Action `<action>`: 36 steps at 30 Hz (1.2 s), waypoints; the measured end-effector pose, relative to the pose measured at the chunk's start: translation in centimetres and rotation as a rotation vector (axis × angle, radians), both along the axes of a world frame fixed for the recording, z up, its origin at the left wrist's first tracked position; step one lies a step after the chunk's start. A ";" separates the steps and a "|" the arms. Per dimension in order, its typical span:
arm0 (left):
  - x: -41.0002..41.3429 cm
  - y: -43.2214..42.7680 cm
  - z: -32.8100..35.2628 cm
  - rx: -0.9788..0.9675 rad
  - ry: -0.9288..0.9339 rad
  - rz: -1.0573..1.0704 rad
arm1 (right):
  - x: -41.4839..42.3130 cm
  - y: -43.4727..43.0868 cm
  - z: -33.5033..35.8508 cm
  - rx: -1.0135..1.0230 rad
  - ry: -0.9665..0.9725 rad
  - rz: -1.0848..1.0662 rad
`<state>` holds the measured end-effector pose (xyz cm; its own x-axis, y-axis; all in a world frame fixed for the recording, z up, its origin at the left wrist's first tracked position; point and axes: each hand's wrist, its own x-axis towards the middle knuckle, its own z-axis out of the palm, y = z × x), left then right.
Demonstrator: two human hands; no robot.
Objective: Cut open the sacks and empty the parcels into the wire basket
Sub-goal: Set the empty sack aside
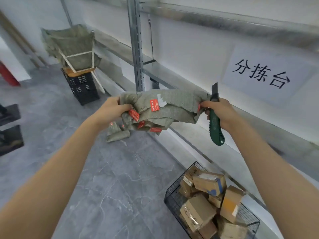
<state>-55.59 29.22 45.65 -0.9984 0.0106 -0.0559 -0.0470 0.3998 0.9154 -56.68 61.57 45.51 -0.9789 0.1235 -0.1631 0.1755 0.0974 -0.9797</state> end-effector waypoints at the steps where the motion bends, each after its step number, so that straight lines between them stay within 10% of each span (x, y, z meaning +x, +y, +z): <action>1: 0.3 -1.2 -0.1 0.001 0.005 0.023 | -0.3 -1.3 0.0 -0.007 -0.001 0.023; 21: 3.5 -22.9 -1.6 0.086 0.077 0.221 | -3.3 -23.8 -0.3 -0.031 -0.005 0.197; 36: -10.9 -24.8 -4.2 0.064 0.004 0.372 | -20.9 -27.1 -3.6 0.035 -0.042 0.311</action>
